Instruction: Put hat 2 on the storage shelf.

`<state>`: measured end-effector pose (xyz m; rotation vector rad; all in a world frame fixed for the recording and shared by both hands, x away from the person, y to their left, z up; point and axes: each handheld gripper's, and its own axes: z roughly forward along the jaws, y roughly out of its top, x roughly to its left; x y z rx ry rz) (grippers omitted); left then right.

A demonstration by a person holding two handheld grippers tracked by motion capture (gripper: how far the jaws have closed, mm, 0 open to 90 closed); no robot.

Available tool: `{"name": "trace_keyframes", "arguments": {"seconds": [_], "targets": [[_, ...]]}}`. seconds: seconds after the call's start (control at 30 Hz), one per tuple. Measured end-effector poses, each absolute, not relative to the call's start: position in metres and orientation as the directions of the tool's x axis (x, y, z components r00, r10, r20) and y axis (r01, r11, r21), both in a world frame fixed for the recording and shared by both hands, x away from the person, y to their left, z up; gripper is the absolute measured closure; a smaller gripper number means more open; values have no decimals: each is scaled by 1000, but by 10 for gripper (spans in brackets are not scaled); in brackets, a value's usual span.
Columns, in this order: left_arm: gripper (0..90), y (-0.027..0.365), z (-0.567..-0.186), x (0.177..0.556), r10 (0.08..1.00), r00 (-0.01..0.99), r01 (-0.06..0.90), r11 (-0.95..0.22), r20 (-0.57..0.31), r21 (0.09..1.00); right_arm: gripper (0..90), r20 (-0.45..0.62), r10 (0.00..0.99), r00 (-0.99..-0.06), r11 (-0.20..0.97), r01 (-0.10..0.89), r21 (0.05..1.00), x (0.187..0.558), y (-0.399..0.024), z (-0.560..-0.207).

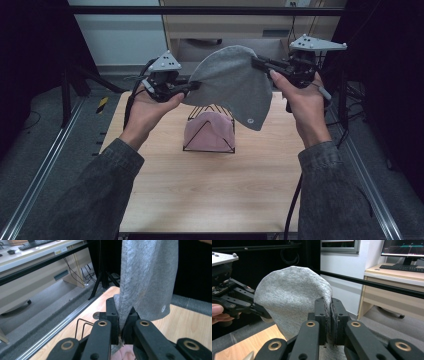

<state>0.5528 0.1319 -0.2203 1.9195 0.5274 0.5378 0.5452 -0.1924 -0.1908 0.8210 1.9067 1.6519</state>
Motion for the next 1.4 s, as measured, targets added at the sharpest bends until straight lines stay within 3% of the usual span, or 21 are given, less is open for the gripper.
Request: {"name": "trace_keyframes", "arguments": {"seconds": [0.27,0.87,1.4], "targets": [[863,129,-227,565,613,778,120,-360,138,925,850,3,729,-685,98,108,989,557,-191,-196],[863,135,-273,607,675,729,190,-361,116,913,847,9,745,-667,158,189,969,606,-174,-230],[864,152,-296,606,692,717,238,-358,86,903,847,26,744,-668,182,240,953,620,-154,-256]]}}
